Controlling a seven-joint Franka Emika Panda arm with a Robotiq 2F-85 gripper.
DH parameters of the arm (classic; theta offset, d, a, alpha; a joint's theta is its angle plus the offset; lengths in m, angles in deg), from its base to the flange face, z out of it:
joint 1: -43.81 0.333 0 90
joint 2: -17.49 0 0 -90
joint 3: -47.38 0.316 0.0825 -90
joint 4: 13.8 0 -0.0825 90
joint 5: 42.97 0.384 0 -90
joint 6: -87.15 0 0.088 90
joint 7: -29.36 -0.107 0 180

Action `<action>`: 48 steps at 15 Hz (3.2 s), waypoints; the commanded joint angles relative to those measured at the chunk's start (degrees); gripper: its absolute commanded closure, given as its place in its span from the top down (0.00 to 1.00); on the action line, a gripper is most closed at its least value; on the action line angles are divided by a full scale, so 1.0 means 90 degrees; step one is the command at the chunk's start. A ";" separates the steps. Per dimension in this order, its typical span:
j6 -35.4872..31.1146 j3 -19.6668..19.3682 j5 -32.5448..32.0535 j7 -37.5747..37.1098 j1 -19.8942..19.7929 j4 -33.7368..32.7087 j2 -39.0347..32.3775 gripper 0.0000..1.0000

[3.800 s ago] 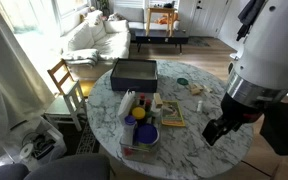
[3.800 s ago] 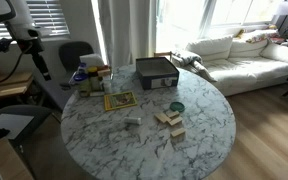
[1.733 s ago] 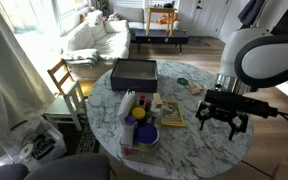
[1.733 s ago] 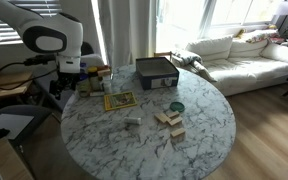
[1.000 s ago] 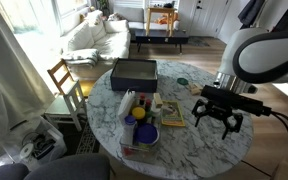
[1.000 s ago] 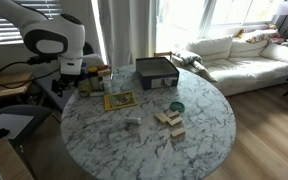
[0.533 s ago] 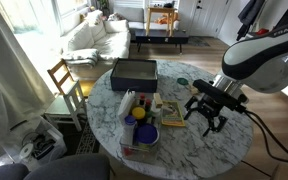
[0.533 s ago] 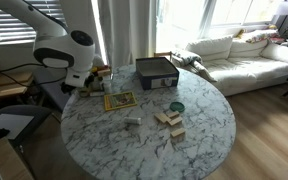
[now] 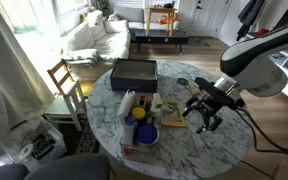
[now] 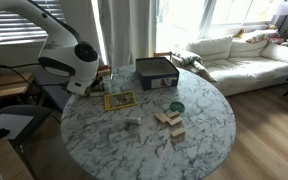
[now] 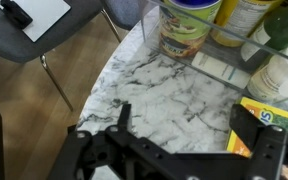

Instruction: Pick up the measuring cup with a wooden block from the white bottle to and put it on the table

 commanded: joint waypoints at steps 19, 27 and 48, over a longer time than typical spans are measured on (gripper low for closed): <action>-0.0387 -0.0065 0.5899 0.1843 0.0063 -0.0578 -0.1087 1.00; -0.0433 -0.0072 0.5892 0.1758 0.0070 -0.0647 -0.1212 1.00; -0.0193 0.0008 0.7282 0.2503 0.0050 -0.1016 -0.1831 0.55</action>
